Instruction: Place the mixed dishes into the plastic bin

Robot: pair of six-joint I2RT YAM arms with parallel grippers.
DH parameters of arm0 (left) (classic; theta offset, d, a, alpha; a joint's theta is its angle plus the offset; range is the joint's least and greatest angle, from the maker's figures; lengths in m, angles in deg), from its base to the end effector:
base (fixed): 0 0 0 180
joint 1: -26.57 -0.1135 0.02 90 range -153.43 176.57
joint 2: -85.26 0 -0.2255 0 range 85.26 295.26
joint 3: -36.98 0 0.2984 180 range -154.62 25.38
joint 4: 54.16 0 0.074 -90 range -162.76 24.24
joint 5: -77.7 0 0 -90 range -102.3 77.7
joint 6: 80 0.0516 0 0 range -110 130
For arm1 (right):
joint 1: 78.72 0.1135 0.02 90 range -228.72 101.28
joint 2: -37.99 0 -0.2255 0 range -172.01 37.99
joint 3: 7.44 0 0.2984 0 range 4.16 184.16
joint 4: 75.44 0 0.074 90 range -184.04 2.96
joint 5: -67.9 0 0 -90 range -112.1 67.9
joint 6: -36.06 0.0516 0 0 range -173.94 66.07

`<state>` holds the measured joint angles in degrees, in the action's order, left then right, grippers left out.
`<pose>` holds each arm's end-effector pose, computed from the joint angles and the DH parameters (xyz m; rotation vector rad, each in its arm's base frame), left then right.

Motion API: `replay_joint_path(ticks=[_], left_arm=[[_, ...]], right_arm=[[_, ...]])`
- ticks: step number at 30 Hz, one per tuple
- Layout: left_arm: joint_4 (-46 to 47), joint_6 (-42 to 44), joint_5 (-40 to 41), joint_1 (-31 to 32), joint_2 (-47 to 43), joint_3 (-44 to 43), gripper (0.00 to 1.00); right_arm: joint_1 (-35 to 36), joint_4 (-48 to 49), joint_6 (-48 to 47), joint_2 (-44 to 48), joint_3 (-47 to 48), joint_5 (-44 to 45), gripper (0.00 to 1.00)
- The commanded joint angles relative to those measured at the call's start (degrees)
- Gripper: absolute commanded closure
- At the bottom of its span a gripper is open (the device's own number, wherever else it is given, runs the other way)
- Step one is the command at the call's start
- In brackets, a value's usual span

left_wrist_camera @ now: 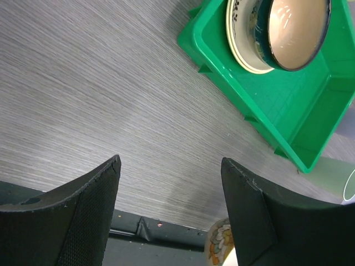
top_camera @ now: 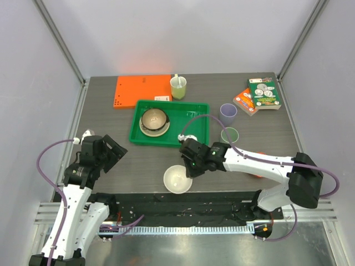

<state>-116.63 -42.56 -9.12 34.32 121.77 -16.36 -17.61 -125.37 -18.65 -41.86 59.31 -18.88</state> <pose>0.2106 -0.0258 0.2443 -0.9439 2.2179 -0.4358 0.1609 0.2856 0.1560 -0.5970 2.6877 0.4406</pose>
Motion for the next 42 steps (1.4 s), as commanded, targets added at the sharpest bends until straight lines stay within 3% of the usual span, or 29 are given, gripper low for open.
replay_joint_path(ticks=[1, 10, 14, 22, 42], left_arm=[[0.4, -0.1, 1.8, -0.4, -0.4, -0.8, 0.27], [-0.8, 0.2, 2.8, -0.4, -1.1, -1.3, 0.27], [-1.4, 0.2, 3.3, -0.4, -1.7, -1.6, 0.27], [-1.2, 0.0, 2.9, -0.4, -1.2, -1.6, 0.27], [0.0, 0.0, 2.4, -0.4, -0.2, -0.2, 0.27]], right_arm=[[-0.1, 3.2, -4.5, -2.5, 12.8, 2.3, 0.99], [-6.0, 1.9, -14.1, -18.6, 39.5, 6.3, 0.99], [-14.1, 2.6, -14.9, -26.9, 50.5, 2.7, 0.99], [-19.1, -0.5, -15.8, -43.0, 67.7, 0.5, 0.99], [-19.1, -0.3, -13.5, -48.3, 70.4, 0.3, 0.96]])
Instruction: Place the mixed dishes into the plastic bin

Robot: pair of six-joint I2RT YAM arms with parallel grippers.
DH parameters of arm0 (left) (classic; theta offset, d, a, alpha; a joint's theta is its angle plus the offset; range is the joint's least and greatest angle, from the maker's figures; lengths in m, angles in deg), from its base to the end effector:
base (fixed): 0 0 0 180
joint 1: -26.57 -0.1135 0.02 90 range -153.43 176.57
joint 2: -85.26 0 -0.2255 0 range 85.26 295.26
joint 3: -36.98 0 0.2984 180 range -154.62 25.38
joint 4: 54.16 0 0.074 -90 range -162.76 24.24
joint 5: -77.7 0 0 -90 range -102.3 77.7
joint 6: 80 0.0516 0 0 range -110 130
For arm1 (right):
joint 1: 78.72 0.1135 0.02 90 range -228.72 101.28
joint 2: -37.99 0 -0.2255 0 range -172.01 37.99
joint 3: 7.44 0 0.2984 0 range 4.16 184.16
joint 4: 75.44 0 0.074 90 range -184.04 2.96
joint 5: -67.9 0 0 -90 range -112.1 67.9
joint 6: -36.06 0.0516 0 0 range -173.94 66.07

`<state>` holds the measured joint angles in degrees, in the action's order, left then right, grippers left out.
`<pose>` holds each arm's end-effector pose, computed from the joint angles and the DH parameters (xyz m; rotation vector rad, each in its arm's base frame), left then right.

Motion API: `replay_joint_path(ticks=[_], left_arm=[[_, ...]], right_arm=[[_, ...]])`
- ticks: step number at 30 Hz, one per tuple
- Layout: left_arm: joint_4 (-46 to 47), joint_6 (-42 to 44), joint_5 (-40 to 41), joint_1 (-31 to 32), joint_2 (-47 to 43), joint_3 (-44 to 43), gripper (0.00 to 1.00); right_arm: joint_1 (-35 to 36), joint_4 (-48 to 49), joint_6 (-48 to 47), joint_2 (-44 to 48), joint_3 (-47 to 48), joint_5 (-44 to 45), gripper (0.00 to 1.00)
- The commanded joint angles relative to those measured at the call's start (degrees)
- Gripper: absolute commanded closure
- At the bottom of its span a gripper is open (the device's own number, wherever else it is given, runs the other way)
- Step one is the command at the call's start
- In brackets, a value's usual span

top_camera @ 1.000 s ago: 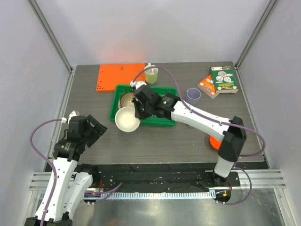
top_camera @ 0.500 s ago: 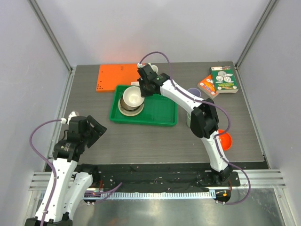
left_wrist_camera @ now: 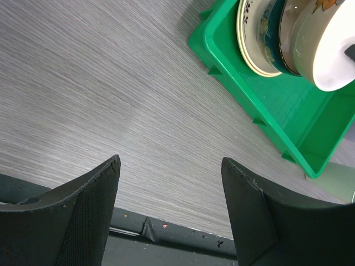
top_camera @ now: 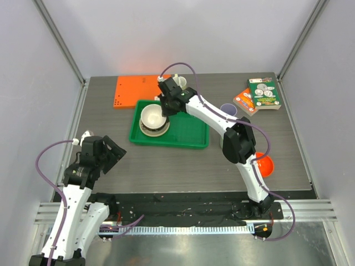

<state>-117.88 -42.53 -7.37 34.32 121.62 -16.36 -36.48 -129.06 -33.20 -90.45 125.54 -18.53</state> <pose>0.2084 -0.0239 0.2430 -0.9596 2.2209 -0.3916 0.4018 0.3605 0.2189 -0.4324 2.4316 0.4157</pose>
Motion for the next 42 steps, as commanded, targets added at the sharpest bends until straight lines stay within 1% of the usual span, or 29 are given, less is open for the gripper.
replay_joint_path(ticks=[1, 4, 6, 9, 10, 12, 13, 15, 16, 18, 20, 23, 24, 25, 27, 28, 29, 30, 31, 32, 33, 34, 35, 37, 38, 39, 40, 41, 42], left_arm=[[1.1, 0.1, 0.7, -0.4, -0.1, -0.3, 0.27], [1.0, 0.2, 0.9, -0.4, -0.1, -0.5, 0.27], [1.0, 0.2, 0.9, -0.4, -0.1, -0.5, 0.27], [1.0, 0.2, 0.9, -0.4, -0.2, -0.4, 0.27], [0.7, 0.2, 0.9, -0.4, -0.3, -0.5, 0.27], [0.7, 0.2, 0.9, -0.4, -0.5, -0.5, 0.27], [0.6, 0.2, 1.0, -0.4, -0.5, -0.5, 0.27], [0.6, 0.1, 1.0, -0.4, -0.7, -0.5, 0.27], [0.6, 0.1, 1.0, -0.4, -0.7, -0.5, 0.27], [0.7, 0.1, 0.9, -0.4, -0.6, -0.4, 0.27], [0.6, 0.1, 0.9, -0.4, -0.6, -0.3, 0.27], [0.5, 0.1, 1.0, -0.4, -0.6, -0.4, 0.27], [0.5, 0.2, 1.0, -0.4, -0.6, -0.4, 0.27], [0.5, 0.2, 1.0, -0.4, -0.7, -0.5, 0.27], [0.6, 0.3, 1.1, -0.3, -0.8, -0.4, 0.27], [0.6, 0.2, 1.0, -0.4, -0.8, -0.3, 0.27], [0.7, 0.2, 1.1, -0.4, -0.8, -0.2, 0.27], [1.0, 0.2, 1.0, -0.4, -0.8, 0.0, 0.27], [1.1, 0.2, 0.9, -0.4, -0.6, 0.1, 0.27], [1.4, 0.2, 0.8, -0.4, -0.4, 0.2, 0.27], [1.7, 0.2, 0.6, -0.4, -0.4, 0.4, 0.27], [1.8, 0.3, 0.3, -0.4, -0.3, 0.5, 0.27], [2.3, 0.2, 0.2, -0.3, -0.3, 0.8, 0.27], [2.5, 0.2, -0.1, -0.4, -0.2, 1.1, 0.27], [2.7, 0.2, -0.1, -0.4, -0.2, 1.2, 0.27], [2.9, 0.3, -0.1, -0.4, -0.1, 1.5, 0.27], [3.1, 0.2, -0.2, -0.4, -0.2, 1.6, 0.27], [3.4, 0.2, -0.2, -0.4, -0.2, 1.8, 0.27], [3.6, 0.1, -0.4, -0.4, -0.3, 2.1, 0.27]], right_arm=[[-0.2, 3.3, 1.1, 0.0, 4.3, -0.1, 0.96], [-0.2, 3.3, 0.8, -0.8, 4.6, -0.5, 0.95], [-0.3, 3.1, 0.6, -1.3, 5.0, -0.8, 0.93], [-0.2, 2.6, 0.5, -1.9, 5.5, -0.9, 0.86], [-0.2, 2.6, 0.5, -2.0, 5.5, -0.9, 0.78], [-0.2, 2.6, 0.7, -1.5, 5.4, -1.0, 0.75], [-0.2, 2.6, 0.7, -1.4, 5.3, -1.2, 0.64], [-0.2, 2.6, 0.8, -0.6, 5.1, -1.6, 0.55], [-0.3, 2.6, 0.9, -0.3, 5.0, -1.7, 0.48], [-0.2, 2.6, 1.2, 0.6, 5.3, -1.9, 0.42], [-0.3, 2.6, 1.2, 1.5, 5.4, -2.1, 0.40], [-0.3, 1.6, 1.5, 4.4, 4.2, -1.6, 0.38], [-0.6, 1.4, 1.8, 5.8, 3.3, -1.0, 0.35], [-0.8, 1.2, 2.0, 9.1, 2.0, -0.6, 0.33], [-1.6, 1.2, 2.0, 13.9, -3.8, 1.0, 0.31], [-2.1, 1.2, 2.0, 19.1, -8.4, 3.2, 0.30], [-2.7, 1.2, 1.9, 21.7, -10.9, 4.6, 0.29], [-3.4, 1.2, 1.9, 24.4, -13.5, 5.6, 0.26], [-5.7, 1.2, 2.3, 27.5, -16.2, 7.7, 0.25], [-7.4, 1.2, 2.7, 32.9, -21.3, 7.9, 0.24], [-9.3, 1.2, 3.4, 36.0, -23.9, 7.6, 0.23], [-14.3, 1.2, 5.1, 38.7, -29.0, 6.1, 0.23], [-16.8, 1.1, 6.0, 44.0, -31.4, 5.5, 0.23], [-21.9, 0.8, 6.9, 48.7, -38.1, 5.0, 0.22], [-26.4, 0.5, 7.6, 51.2, -40.1, 6.7, 0.21], [-28.7, 0.0, 7.9, 54.8, -41.9, 7.4, 0.20], [-30.9, -0.4, 8.6, 56.4, -45.1, 7.5, 0.19], [-35.9, -1.4, 10.5, 57.6, -46.8, 6.7, 0.19], [-37.6, -1.6, 11.3, 59.8, -48.6, 6.2, 0.19]])
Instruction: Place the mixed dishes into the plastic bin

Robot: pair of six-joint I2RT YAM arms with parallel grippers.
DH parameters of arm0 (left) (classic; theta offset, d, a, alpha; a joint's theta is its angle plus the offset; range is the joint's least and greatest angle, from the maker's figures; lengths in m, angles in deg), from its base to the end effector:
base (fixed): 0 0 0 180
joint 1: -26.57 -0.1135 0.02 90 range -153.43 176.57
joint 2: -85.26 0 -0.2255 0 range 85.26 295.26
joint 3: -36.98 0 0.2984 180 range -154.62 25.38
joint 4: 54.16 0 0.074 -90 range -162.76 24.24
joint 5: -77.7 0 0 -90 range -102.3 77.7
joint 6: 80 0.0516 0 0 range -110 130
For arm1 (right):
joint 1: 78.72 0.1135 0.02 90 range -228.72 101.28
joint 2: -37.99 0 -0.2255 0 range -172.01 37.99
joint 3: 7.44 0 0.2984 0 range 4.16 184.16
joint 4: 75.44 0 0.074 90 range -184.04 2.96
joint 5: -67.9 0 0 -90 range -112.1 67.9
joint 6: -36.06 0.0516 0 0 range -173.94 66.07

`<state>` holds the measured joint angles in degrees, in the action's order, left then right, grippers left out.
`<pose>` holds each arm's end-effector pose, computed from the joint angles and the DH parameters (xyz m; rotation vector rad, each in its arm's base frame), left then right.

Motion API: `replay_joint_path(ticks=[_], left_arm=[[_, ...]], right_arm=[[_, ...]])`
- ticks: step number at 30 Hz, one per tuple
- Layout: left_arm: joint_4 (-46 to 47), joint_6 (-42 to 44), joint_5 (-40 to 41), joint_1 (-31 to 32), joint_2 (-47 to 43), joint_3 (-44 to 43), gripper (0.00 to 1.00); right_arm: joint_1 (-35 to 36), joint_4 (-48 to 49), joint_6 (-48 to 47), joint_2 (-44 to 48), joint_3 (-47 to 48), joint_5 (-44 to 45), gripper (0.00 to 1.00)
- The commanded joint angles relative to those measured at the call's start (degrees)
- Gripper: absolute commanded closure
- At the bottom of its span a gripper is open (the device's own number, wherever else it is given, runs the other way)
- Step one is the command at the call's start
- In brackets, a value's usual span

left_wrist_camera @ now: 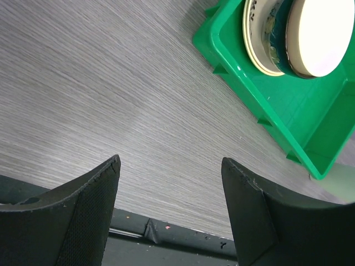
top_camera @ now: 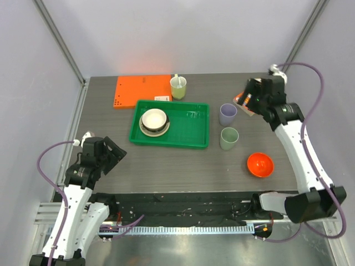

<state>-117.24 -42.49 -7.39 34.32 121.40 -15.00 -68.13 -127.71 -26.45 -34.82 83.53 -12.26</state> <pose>0.2088 -0.0240 0.2359 -0.9615 2.2291 -0.3868 0.3361 0.0539 0.3519 0.4151 2.1226 0.1981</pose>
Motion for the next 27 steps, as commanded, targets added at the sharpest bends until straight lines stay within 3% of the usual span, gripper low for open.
replay_joint_path(ticks=[1, 6, 10, 27], left_arm=[[3.1, 0.0, -0.5, -0.3, 0.0, 0.7, 0.27], [4.0, 0.2, -1.2, -0.4, 1.0, 0.8, 0.27], [3.8, 0.8, -1.0, -0.4, 1.4, 0.6, 0.27], [3.9, 0.6, -0.9, -0.4, 0.9, 1.4, 0.27]], right_arm=[[-6.7, -3.3, 5.5, 5.0, -9.9, 0.7, 0.19], [-12.6, -4.2, 13.5, 8.5, -20.5, -1.9, 0.18], [-13.3, -4.6, 16.4, 10.9, -26.3, -1.8, 0.18], [-16.2, 3.7, 16.1, 5.6, -37.4, -2.0, 0.27]])
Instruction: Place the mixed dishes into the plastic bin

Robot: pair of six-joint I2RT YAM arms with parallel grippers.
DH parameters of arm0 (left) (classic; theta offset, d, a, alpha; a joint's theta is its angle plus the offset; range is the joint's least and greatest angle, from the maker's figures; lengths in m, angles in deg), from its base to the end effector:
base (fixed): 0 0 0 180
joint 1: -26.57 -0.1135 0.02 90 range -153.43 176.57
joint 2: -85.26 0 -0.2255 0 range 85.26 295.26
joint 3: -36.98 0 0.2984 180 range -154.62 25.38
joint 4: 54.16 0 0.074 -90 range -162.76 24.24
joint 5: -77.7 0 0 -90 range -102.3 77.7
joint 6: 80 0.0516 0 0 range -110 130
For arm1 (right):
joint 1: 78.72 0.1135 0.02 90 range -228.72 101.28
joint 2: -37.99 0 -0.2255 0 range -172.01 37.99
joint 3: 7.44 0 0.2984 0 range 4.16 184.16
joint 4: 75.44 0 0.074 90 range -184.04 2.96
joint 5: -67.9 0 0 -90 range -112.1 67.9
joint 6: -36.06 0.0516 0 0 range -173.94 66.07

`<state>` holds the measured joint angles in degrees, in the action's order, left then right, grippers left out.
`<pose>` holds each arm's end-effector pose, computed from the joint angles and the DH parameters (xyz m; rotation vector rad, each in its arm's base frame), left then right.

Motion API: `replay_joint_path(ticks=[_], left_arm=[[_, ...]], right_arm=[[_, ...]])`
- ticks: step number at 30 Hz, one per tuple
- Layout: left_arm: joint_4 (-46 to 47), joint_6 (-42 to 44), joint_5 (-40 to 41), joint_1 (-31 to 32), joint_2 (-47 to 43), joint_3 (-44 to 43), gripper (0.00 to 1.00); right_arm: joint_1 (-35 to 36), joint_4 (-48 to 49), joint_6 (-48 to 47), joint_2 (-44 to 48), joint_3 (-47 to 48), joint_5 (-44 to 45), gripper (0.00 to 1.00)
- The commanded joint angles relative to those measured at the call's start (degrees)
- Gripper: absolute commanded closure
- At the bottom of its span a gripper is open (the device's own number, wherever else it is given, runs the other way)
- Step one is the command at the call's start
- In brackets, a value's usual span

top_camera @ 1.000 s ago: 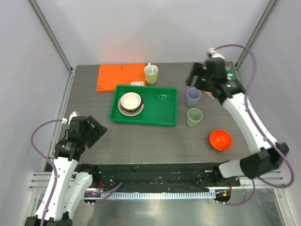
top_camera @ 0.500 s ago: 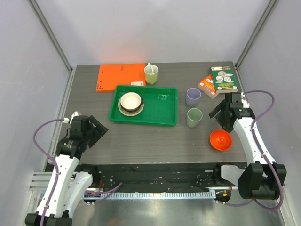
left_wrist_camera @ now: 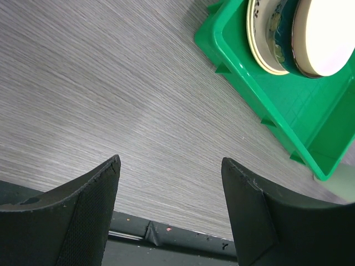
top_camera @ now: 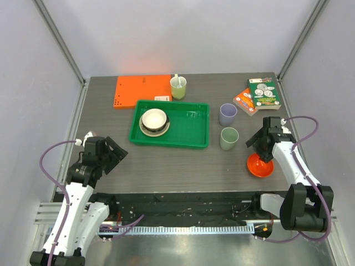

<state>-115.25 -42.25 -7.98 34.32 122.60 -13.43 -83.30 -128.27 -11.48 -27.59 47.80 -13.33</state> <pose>0.2139 -0.0252 0.2245 -0.9578 2.2478 -0.3889 0.2752 -0.0299 0.1537 1.1021 2.4108 0.0129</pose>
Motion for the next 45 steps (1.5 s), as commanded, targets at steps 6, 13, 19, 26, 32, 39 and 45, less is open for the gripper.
replay_joint_path(ticks=[6, 13, 19, 26, 32, 39, 45], left_arm=[[1.7, 0.2, 0.1, -0.4, -1.0, -0.2, 0.27], [1.7, 0.1, -0.1, -0.3, -0.5, -0.1, 0.27], [2.0, 0.0, -0.2, -0.4, -0.4, 0.0, 0.27], [2.3, 0.0, -0.3, -0.3, 0.4, 0.2, 0.27], [2.1, 0.1, -0.2, -0.4, 0.3, -0.2, 0.27], [1.9, 0.1, 0.1, -0.4, 0.5, -0.6, 0.27], [1.2, 0.5, 0.6, -0.3, 0.8, -1.4, 0.27]], right_arm=[[-1.3, 6.8, 0.5, -3.2, -3.7, -2.9, 0.36], [-1.3, 8.4, -0.5, -0.4, -7.8, -6.5, 0.82], [-0.7, 6.7, -4.9, 2.5, -9.5, -14.0, 0.99], [13.2, 4.8, 0.5, 6.3, -8.8, -15.1, 0.99], [20.1, 6.7, 4.6, 3.9, -10.6, -15.4, 0.99], [32.4, 12.4, 7.8, -3.5, -9.8, -15.2, 0.99], [43.3, 14.2, 10.2, -12.5, -4.7, -11.0, 0.86]])
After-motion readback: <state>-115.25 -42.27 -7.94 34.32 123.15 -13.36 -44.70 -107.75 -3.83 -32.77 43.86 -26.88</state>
